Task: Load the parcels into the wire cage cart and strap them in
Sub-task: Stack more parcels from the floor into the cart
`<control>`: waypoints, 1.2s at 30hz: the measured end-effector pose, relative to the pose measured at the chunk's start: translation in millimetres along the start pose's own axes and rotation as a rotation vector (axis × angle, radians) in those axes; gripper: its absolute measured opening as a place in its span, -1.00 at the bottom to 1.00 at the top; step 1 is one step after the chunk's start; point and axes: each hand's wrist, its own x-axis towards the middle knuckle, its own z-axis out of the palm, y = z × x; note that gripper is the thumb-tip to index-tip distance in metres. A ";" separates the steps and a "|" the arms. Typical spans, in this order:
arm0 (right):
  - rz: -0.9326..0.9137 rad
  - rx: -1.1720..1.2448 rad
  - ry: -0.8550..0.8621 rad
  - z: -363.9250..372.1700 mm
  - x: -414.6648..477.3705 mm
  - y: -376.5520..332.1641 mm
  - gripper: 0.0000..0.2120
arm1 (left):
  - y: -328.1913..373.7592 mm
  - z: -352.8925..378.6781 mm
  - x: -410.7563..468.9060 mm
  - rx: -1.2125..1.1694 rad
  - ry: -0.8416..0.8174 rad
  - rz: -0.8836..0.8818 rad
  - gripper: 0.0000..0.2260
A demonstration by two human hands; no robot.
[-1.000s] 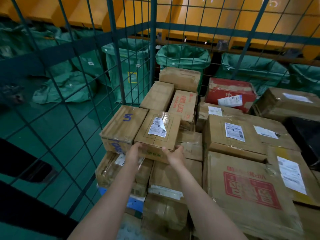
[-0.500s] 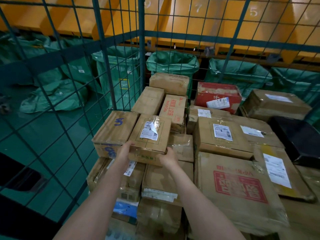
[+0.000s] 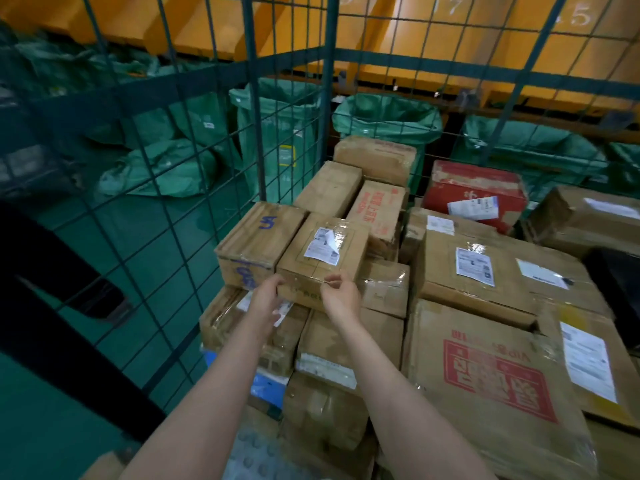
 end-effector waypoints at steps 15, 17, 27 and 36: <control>-0.104 -0.106 -0.613 139.6 -86.2 14.2 -0.68 | -66.7 -129.3 -67.9 -0.127 0.282 -0.085 -0.85; -0.128 -0.178 -0.693 161.8 -107.0 17.0 -0.64 | -79.0 -157.7 -78.7 -0.178 0.344 -0.108 -0.82; 0.045 -0.485 -1.091 243.2 -219.6 36.6 -0.70 | -149.0 -298.4 -150.9 -0.189 0.591 -0.272 -0.89; 0.154 -0.507 -1.067 302.2 -279.1 52.7 -0.79 | -176.9 -391.3 -187.0 -0.242 0.657 -0.276 -0.80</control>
